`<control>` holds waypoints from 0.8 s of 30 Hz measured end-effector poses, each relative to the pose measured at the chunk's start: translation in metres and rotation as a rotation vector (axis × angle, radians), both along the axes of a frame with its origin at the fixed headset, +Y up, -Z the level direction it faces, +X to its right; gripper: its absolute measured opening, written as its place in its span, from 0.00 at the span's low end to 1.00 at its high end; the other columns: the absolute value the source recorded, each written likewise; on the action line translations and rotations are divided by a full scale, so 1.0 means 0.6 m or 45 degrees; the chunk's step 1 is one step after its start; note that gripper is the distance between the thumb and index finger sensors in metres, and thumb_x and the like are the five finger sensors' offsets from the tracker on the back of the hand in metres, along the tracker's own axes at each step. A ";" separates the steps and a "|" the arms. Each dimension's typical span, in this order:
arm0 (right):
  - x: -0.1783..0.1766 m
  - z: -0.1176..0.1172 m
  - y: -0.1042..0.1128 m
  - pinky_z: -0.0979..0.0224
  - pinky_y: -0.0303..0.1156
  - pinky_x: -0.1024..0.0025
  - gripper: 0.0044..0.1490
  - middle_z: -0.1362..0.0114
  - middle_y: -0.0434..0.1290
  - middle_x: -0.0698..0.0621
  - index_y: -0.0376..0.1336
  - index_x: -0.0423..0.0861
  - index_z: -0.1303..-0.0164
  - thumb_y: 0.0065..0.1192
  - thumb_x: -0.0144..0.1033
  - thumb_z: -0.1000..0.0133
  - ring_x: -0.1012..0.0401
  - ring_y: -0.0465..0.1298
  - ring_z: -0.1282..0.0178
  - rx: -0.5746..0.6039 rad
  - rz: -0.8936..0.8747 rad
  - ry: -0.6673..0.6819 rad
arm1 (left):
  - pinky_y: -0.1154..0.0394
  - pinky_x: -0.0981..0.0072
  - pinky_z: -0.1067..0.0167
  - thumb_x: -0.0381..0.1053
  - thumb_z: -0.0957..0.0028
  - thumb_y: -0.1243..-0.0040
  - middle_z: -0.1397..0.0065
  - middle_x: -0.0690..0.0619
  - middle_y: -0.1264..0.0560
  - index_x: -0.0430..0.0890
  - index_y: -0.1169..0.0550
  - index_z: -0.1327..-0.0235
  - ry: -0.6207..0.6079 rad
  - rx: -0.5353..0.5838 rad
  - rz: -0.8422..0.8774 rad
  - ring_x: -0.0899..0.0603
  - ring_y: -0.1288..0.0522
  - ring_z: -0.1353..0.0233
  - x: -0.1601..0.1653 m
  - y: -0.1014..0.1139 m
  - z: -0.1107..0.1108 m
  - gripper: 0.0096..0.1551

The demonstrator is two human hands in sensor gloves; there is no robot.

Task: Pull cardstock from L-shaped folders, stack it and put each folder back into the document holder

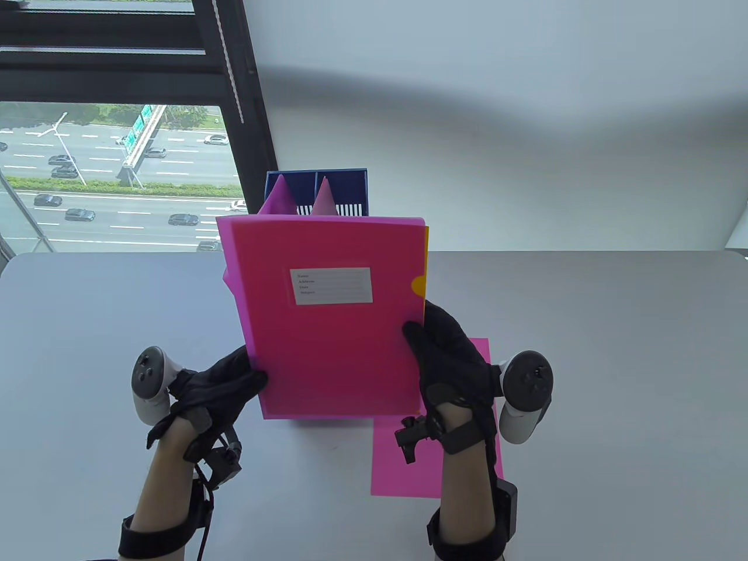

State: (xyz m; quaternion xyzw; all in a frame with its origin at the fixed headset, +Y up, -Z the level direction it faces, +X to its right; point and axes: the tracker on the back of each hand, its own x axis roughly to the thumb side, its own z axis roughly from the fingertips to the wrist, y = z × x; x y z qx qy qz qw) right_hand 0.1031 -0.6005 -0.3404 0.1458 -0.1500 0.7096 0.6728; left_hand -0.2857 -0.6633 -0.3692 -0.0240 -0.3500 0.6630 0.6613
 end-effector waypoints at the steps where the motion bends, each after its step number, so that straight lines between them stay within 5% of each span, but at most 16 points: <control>1: -0.001 -0.001 0.000 0.21 0.63 0.49 0.25 0.34 0.78 0.54 0.67 0.53 0.28 0.68 0.40 0.36 0.58 0.82 0.43 0.002 0.024 0.002 | 0.39 0.35 0.26 0.52 0.37 0.42 0.29 0.47 0.24 0.51 0.31 0.19 0.010 -0.006 0.037 0.35 0.23 0.29 -0.004 0.001 0.001 0.31; 9: -0.029 -0.009 -0.002 0.21 0.63 0.49 0.25 0.35 0.79 0.53 0.68 0.52 0.28 0.69 0.40 0.37 0.57 0.82 0.43 -0.004 0.145 0.112 | 0.37 0.37 0.26 0.55 0.35 0.42 0.27 0.46 0.27 0.52 0.37 0.16 -0.040 -0.093 0.253 0.36 0.21 0.32 0.001 -0.012 -0.003 0.35; 15: -0.041 -0.017 -0.008 0.20 0.60 0.47 0.26 0.32 0.76 0.51 0.65 0.51 0.26 0.67 0.39 0.35 0.55 0.80 0.40 -0.080 0.331 0.238 | 0.29 0.41 0.29 0.50 0.36 0.41 0.36 0.48 0.20 0.46 0.22 0.31 0.018 -0.077 0.239 0.40 0.15 0.41 0.001 -0.016 -0.007 0.23; 24: -0.051 0.009 0.007 0.19 0.60 0.49 0.34 0.28 0.74 0.54 0.60 0.53 0.20 0.70 0.44 0.36 0.58 0.80 0.39 0.128 0.407 -0.199 | 0.29 0.42 0.29 0.51 0.37 0.40 0.37 0.48 0.19 0.46 0.22 0.31 0.048 -0.047 0.180 0.40 0.15 0.41 0.007 -0.015 -0.006 0.23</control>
